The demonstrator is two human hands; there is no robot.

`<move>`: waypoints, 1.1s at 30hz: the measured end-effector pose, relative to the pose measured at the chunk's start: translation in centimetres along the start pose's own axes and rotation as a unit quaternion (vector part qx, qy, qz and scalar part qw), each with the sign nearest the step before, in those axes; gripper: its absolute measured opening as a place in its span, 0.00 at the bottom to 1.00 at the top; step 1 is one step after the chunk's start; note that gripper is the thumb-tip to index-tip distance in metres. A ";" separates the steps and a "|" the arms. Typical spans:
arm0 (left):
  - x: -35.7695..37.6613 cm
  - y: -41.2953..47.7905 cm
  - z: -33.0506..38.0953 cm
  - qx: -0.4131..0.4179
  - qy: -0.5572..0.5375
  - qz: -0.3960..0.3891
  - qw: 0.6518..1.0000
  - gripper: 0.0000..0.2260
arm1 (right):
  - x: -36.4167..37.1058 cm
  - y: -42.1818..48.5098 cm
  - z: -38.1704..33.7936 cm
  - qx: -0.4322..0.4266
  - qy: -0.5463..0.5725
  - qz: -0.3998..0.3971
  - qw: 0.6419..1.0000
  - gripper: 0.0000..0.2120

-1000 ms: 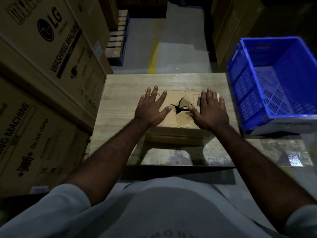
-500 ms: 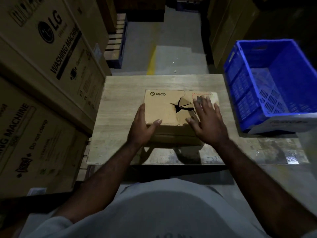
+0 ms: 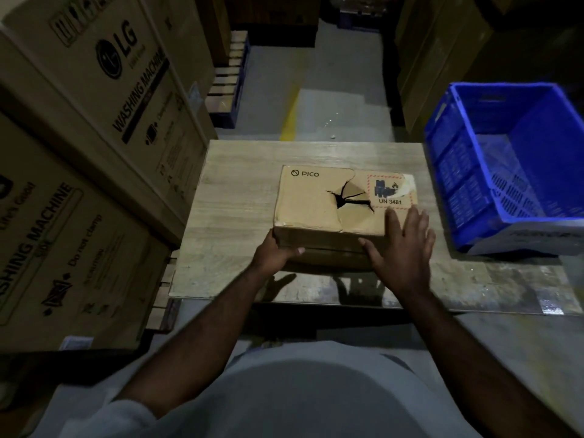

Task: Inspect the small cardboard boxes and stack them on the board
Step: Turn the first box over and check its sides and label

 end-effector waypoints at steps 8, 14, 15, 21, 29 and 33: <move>0.4 -0.1 0.3 0.009 -0.098 -0.037 0.994 0.30 | -0.4 0.4 2.8 0.040 0.131 0.011 0.991 0.37; 0.8 -0.7 1.3 0.027 -0.104 -0.067 0.992 0.49 | 0.0 1.0 4.8 0.082 0.296 0.000 0.952 0.38; 0.7 -0.6 1.7 0.037 -0.106 -0.064 0.992 0.51 | -0.2 1.1 4.8 0.083 0.303 0.002 0.949 0.38; -0.6 -2.2 7.5 0.114 -0.057 -0.062 0.990 0.55 | 0.0 1.5 4.0 0.083 0.308 0.019 0.948 0.32; -0.2 -3.6 14.6 0.224 0.214 -0.075 0.948 0.48 | 5.3 0.8 2.3 0.105 0.349 -0.083 0.927 0.34; 2.2 -4.1 14.5 0.239 0.303 -0.059 0.921 0.47 | 6.4 0.8 3.3 0.109 0.338 -0.112 0.928 0.38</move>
Point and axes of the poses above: each hand's wrist, its own y-axis towards the middle knuckle, its own x-axis out of the palm, z = x × y, the point moved 7 cm from there along y, towards the middle knuckle, and after that the axes turned 15 degrees about -y, right-handed, at the moved point
